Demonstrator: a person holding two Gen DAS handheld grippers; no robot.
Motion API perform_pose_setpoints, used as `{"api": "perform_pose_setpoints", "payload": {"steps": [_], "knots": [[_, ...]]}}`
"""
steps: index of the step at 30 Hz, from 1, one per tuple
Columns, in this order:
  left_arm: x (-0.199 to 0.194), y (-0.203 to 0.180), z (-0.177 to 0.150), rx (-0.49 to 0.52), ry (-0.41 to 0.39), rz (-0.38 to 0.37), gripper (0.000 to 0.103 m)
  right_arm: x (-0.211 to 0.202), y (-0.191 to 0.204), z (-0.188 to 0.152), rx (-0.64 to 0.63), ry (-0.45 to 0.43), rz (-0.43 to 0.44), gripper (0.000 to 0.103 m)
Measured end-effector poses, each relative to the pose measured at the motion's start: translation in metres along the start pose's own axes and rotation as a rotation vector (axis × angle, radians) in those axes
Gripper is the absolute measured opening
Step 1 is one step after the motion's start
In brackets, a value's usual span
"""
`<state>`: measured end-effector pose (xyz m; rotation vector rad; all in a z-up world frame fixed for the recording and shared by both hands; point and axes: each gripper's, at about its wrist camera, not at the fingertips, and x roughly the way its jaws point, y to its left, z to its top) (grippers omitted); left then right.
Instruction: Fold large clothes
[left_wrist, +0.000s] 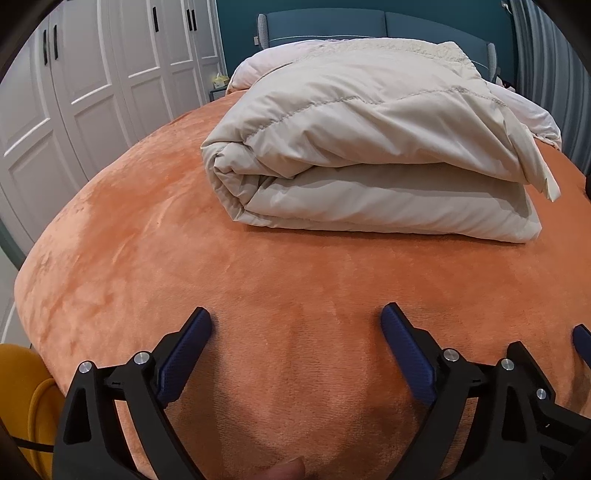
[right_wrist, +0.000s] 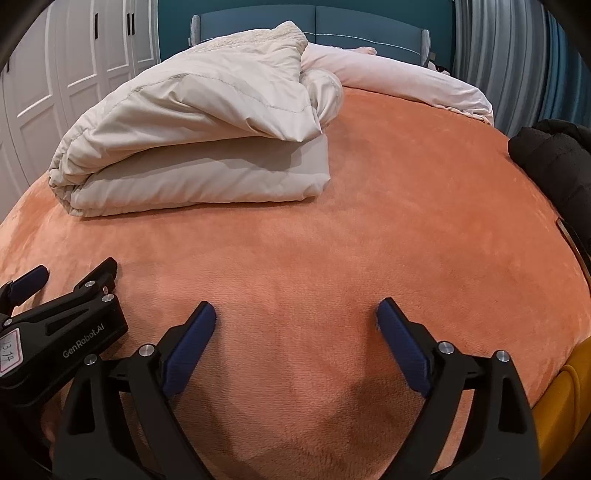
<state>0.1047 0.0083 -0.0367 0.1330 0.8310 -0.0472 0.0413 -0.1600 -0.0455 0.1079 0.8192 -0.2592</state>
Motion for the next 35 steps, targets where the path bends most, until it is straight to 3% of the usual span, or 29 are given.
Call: {"api": "perform_pose_setpoints", "payload": {"steps": [35], "knots": [[-0.0003,-0.0011,-0.0018,0.005,-0.007,0.007,0.092,0.0003,0.0003,-0.0006,0.002,-0.001,-0.002,0.087]]}}
